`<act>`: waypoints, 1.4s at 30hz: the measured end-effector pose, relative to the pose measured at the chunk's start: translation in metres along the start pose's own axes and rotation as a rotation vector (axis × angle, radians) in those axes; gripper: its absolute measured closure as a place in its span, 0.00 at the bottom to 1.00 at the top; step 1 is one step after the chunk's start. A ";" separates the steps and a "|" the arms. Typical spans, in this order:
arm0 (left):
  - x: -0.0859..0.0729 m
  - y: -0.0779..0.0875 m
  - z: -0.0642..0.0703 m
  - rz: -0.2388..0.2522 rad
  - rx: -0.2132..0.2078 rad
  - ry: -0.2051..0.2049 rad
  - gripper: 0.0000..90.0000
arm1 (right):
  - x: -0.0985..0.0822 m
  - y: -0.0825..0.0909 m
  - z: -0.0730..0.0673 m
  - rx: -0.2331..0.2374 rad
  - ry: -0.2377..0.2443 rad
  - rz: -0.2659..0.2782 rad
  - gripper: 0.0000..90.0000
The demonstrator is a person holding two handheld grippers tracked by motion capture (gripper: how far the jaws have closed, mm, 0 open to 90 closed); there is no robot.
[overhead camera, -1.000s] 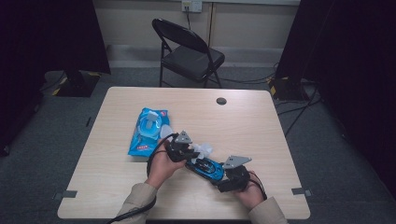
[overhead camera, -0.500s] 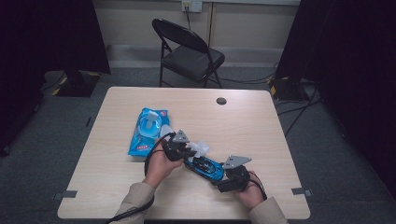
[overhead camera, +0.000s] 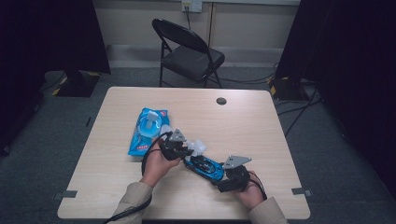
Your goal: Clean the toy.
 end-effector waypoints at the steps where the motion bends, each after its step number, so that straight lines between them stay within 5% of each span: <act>1: 0.000 0.001 0.000 0.001 0.002 0.002 0.92 | 0.000 0.000 0.000 0.000 0.000 0.000 0.27; 21: -0.013 0.018 -0.009 0.013 0.011 0.030 0.92 | 0.000 0.000 0.000 0.000 0.001 0.000 0.27; 31: -0.020 0.031 -0.015 -0.007 0.055 0.033 0.92 | 0.000 0.000 0.000 0.000 0.000 0.000 0.27; 37: -0.018 0.045 -0.016 0.040 0.049 0.062 0.92 | 0.000 0.000 0.000 0.000 0.001 0.000 0.27; 42: -0.008 0.053 -0.007 0.063 0.031 0.031 0.92 | 0.000 0.000 0.000 0.000 0.000 0.000 0.27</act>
Point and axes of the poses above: each handheld gripper's, and its own axes: y roughly backward along the jaws, x roughly out of its top, z roughly to its right, the point moved 4 cm from there along -y, roughly forward along the jaws, and after that the axes turned 7 degrees about -x, right-handed, at the moved point
